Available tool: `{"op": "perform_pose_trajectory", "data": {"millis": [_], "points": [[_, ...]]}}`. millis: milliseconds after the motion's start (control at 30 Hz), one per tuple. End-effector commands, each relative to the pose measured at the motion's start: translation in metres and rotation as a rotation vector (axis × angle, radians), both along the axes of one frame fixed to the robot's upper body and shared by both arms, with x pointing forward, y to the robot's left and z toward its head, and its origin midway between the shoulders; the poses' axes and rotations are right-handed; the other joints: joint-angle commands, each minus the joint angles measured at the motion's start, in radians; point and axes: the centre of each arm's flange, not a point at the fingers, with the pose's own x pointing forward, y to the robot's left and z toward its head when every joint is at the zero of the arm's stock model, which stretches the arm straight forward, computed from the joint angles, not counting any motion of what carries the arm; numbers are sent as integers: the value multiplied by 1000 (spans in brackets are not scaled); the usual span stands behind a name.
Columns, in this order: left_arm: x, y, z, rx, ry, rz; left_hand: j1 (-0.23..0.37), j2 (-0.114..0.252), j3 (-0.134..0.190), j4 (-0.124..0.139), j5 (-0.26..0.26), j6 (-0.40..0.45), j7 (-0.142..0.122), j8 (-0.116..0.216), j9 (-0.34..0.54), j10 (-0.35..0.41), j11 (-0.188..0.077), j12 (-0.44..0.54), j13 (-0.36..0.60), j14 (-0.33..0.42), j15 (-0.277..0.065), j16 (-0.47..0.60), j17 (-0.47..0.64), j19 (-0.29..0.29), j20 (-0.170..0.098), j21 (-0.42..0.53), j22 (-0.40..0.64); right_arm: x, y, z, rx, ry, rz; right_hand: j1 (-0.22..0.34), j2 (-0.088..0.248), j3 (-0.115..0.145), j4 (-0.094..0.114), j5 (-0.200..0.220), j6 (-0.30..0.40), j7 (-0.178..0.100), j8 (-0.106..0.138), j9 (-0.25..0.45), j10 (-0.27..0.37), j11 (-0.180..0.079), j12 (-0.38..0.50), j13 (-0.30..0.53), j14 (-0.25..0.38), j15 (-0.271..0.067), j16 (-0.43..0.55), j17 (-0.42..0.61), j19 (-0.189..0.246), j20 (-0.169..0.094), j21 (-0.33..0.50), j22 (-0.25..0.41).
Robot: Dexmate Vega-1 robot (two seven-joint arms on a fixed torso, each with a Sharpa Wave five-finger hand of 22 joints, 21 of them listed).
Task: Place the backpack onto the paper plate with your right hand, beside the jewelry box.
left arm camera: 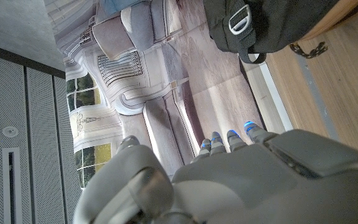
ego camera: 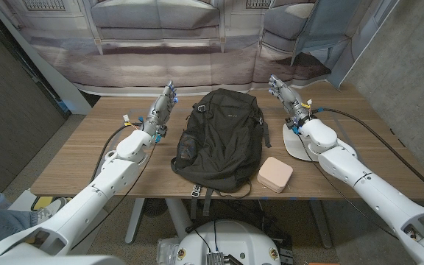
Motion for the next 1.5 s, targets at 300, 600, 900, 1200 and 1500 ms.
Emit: {"op": "perform_pose_trajectory", "data": {"millis": [300, 600, 900, 1200, 1500], "points": [[-1, 7, -2, 6, -6, -4, 17, 2, -7, -2, 6, 3, 0, -4, 3, 3, 1, -4, 3, -2, -1, -1, 4, -1, 10, 0, 2, -7, 22, 14, -65, -44, -37, 18, 2, 3, -14, -6, 5, 1, -3, 4, -9, 6, -11, 5, -13, 10, -10, 3, -22, -19, -8, 5], [-6, 11, -2, 4, -13, 9, 19, 4, -9, -3, 6, 2, 0, -5, 4, 2, 3, -5, 3, -5, -1, -2, 4, -2, 10, -1, 2, -9, 31, 22, -103, -66, -41, 27, 8, 6, -19, -8, 3, 2, -5, 4, -18, 6, -16, 5, -25, 10, -13, 3, -34, -17, -11, 5], [-11, 14, -3, -4, -25, 18, 20, 5, -10, -3, 6, 3, 0, -6, 4, 1, 2, -6, 3, -5, -2, -2, 4, -3, 10, -2, 2, -11, 38, 26, -145, -77, -63, 30, 9, 6, -22, -11, 3, 0, -5, 4, -18, 6, -16, 5, -27, 10, -12, 4, -36, -16, -11, 5], [-14, 15, -3, -5, -29, 22, 22, 6, -12, -4, 7, 3, -2, -7, 4, 2, 1, -6, 3, -5, -1, -2, 4, -2, 11, -2, 2, -17, 46, 32, -200, -104, -103, 33, 9, 6, -24, -12, 1, -2, -7, 4, -18, 5, -16, 6, -27, 12, -11, 4, -36, -14, -10, 5], [-16, 15, -4, -7, -30, 17, 24, 7, -14, -5, 7, 4, -2, -7, 4, 2, 1, -7, 3, -6, -1, -3, 4, -3, 13, -2, 3, -18, 52, 36, -230, -123, -113, 36, 10, 6, -27, -15, -2, -3, -8, 4, -20, 8, -18, 6, -31, 14, -12, 4, -39, -14, -10, 6]]}}
